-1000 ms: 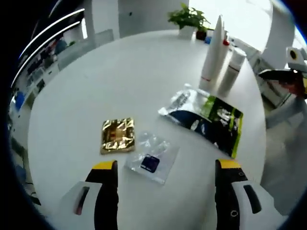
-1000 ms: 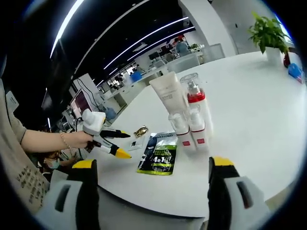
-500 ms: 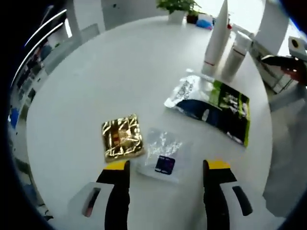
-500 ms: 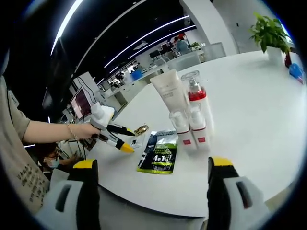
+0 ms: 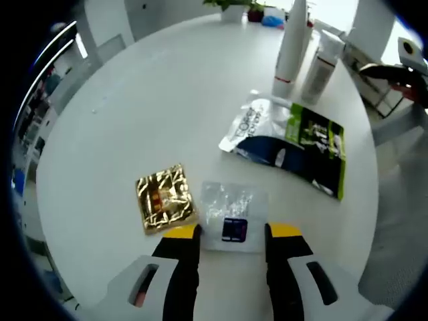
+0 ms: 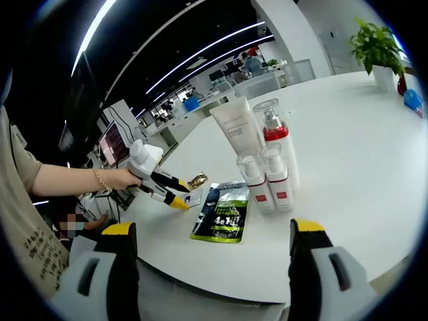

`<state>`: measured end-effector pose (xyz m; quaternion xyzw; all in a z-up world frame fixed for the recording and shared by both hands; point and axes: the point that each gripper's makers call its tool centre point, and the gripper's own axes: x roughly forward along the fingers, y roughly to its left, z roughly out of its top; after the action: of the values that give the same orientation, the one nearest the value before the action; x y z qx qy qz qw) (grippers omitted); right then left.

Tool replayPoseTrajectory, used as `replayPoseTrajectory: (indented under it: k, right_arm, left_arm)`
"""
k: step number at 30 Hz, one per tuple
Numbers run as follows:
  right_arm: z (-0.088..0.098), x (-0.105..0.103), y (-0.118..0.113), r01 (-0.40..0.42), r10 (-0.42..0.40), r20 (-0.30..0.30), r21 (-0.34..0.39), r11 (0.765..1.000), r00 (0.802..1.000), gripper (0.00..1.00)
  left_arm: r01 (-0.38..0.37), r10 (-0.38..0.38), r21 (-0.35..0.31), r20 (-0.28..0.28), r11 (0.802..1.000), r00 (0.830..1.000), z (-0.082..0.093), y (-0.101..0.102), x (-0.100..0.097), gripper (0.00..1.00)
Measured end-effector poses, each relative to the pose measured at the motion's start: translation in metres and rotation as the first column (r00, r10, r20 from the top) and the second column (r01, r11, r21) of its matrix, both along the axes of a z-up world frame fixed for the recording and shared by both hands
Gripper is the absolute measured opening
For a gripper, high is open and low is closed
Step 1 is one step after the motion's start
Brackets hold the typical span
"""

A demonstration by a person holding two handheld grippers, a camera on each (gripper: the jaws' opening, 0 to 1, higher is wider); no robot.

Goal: Arrange the skincare products in the storage area until every visible bottle or jar stands upright without overlapping.

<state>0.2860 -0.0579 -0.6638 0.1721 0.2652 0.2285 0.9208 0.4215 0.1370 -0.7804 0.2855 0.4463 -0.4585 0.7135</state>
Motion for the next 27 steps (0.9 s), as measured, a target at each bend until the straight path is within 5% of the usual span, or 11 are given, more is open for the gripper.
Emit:
replayPoseTrajectory:
  k: [27]
  right_arm:
    - [0.004,0.0,0.0,0.004,-0.004,0.027,-0.004,1.0,1.0,0.95]
  left_arm:
    - [0.174,-0.174,0.01,-0.028,0.985,0.984,0.015,0.0,-0.046,0.32]
